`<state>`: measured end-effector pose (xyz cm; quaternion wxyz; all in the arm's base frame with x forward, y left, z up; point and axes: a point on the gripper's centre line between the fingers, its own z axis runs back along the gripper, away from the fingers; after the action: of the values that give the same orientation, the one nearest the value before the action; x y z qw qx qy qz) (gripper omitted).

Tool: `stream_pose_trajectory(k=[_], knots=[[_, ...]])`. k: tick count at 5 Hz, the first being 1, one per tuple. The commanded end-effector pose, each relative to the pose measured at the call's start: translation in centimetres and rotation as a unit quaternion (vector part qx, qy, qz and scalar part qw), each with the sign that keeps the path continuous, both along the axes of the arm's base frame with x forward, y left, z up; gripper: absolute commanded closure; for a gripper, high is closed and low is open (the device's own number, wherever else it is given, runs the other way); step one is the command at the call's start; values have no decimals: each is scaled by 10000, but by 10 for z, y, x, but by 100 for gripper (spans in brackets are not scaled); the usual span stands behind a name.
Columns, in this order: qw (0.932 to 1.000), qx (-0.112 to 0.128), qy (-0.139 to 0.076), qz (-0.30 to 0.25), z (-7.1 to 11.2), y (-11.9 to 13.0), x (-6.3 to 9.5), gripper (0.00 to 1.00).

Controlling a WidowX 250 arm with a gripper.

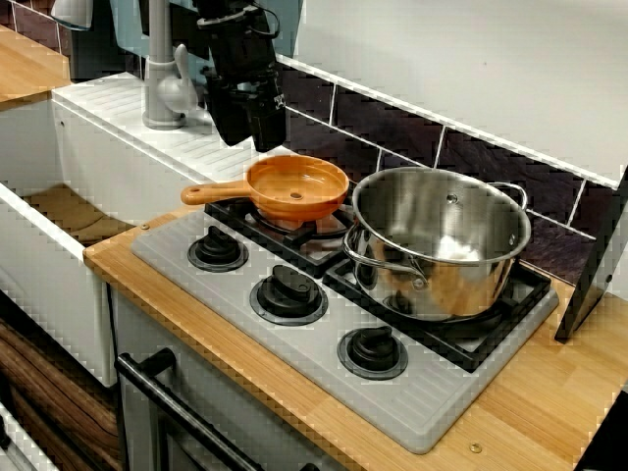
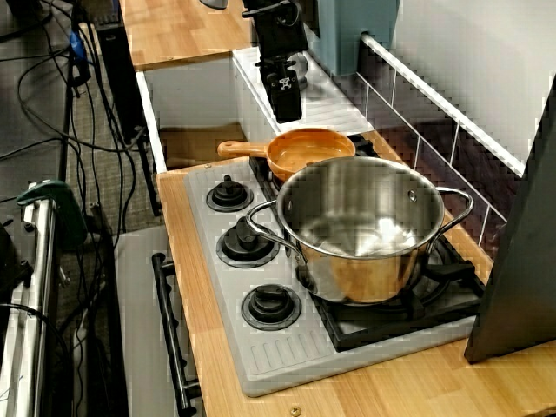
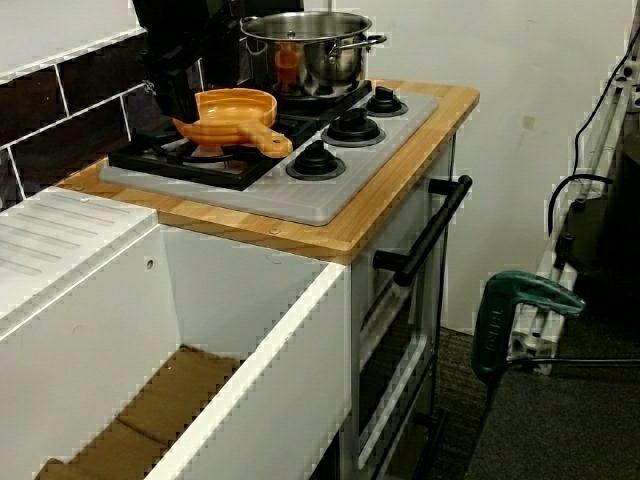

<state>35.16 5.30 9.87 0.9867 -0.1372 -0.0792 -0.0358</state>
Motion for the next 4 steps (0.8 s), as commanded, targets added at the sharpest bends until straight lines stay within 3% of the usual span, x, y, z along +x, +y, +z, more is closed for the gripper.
stream_pose_trajectory(k=[1, 2, 4], knots=[[9939, 322, -589, -870, 33, -26, -10, 0], [9870, 507, -657, -1373, 37, -42, -13, 0], [9524, 626, -674, -2906, 23, -58, -21, 0]])
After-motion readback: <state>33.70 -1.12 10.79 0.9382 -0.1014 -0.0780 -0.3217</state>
